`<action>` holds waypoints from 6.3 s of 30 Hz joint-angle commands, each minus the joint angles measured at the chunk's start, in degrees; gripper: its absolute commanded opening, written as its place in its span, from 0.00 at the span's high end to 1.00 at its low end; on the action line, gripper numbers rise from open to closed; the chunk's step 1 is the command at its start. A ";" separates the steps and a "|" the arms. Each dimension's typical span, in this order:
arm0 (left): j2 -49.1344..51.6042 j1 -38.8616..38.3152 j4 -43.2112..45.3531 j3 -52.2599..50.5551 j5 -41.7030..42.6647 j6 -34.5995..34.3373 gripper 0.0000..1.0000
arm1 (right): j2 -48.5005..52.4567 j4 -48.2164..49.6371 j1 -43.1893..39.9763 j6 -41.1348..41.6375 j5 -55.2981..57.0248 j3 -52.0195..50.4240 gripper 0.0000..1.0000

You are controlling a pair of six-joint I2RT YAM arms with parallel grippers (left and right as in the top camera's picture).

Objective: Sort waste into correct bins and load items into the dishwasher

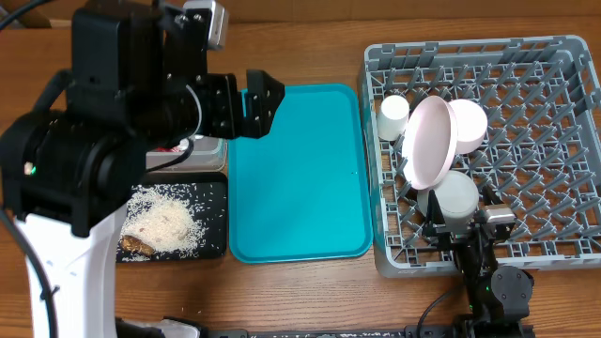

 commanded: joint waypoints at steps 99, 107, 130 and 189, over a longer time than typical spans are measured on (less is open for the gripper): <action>-87.54 10.05 77.48 -129.68 -24.04 26.86 0.00 | -0.57 0.46 0.37 -0.20 -0.35 -0.59 0.00; -87.54 7.30 77.81 -129.70 -25.86 26.18 0.00 | -0.57 0.46 0.37 -0.20 -0.37 -0.59 0.00; -87.54 13.38 77.92 -129.74 -25.86 9.44 0.00 | -0.57 0.46 0.37 -0.20 -0.37 -0.59 0.00; -87.47 13.29 77.92 -129.74 -25.90 9.46 0.00 | -0.57 0.46 0.37 -0.17 -0.37 -0.59 0.00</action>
